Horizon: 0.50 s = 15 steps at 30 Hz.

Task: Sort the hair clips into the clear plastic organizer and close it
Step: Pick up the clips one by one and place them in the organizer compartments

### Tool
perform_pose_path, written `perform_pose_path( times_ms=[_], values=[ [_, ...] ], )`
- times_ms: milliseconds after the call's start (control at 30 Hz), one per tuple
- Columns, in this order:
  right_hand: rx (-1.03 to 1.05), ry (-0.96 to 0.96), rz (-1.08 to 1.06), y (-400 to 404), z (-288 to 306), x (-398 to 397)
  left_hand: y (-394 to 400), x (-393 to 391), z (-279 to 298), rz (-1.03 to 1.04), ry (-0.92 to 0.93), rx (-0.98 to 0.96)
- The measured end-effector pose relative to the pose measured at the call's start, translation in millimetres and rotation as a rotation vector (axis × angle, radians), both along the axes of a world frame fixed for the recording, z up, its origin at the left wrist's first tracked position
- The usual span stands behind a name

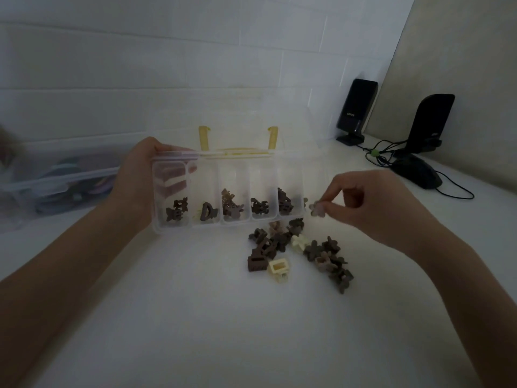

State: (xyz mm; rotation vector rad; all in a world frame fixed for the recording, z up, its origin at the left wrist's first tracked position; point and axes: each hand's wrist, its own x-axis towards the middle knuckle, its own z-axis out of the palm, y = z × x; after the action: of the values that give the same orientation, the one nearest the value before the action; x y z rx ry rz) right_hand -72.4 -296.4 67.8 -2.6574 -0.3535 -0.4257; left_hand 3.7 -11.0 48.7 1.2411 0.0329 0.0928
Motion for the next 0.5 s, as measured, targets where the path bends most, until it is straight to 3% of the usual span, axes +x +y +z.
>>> perform_pose_path(
  times_ms=[133, 333, 500],
  values=[
    [-0.014, -0.184, -0.122, 2, -8, 3, 2, 0, -1, -0.052, -0.006, -0.014],
    [0.202, -0.2, -0.151, -1, -14, 11, 0, -2, 1, -0.053, -0.005, -0.014],
    [0.025, -0.145, -0.099, 2, -21, 11, 0, -2, 0, -0.053, 0.009, -0.032]
  ],
)
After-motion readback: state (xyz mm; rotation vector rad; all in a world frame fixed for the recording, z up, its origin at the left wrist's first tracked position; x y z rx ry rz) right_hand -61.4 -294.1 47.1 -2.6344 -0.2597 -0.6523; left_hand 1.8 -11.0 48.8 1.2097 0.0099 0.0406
